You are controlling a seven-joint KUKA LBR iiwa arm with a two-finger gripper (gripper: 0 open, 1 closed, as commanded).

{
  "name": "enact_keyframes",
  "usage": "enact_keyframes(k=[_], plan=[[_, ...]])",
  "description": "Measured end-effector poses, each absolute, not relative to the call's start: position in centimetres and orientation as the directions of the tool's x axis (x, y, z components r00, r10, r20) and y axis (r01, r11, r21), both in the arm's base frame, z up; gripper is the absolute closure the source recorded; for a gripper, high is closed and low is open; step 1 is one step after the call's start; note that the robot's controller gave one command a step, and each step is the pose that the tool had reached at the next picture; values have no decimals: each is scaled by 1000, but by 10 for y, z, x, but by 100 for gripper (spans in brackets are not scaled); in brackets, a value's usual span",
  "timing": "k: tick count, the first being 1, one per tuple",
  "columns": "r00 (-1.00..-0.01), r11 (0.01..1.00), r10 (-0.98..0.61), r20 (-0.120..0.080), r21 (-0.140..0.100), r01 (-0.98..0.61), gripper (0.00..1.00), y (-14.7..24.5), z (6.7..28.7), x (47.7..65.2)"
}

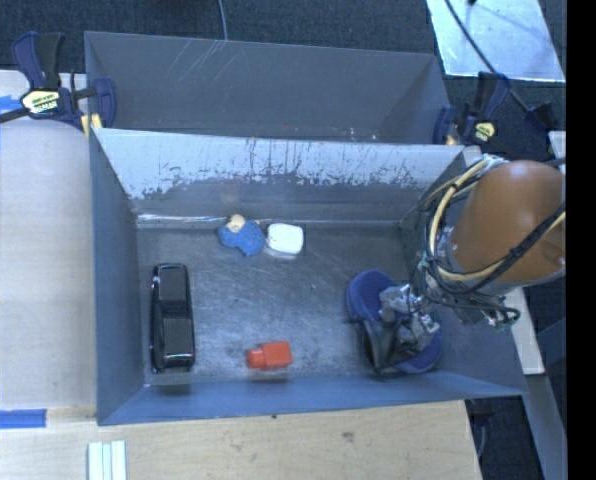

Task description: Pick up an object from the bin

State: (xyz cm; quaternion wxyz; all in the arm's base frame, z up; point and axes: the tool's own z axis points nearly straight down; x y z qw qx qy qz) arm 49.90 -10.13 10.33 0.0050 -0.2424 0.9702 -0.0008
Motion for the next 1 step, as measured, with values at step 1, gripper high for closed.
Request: enact_keyframes(k=[1], plan=[[-884,884,-468,-9,-6,-468,100,-102,170,501]])
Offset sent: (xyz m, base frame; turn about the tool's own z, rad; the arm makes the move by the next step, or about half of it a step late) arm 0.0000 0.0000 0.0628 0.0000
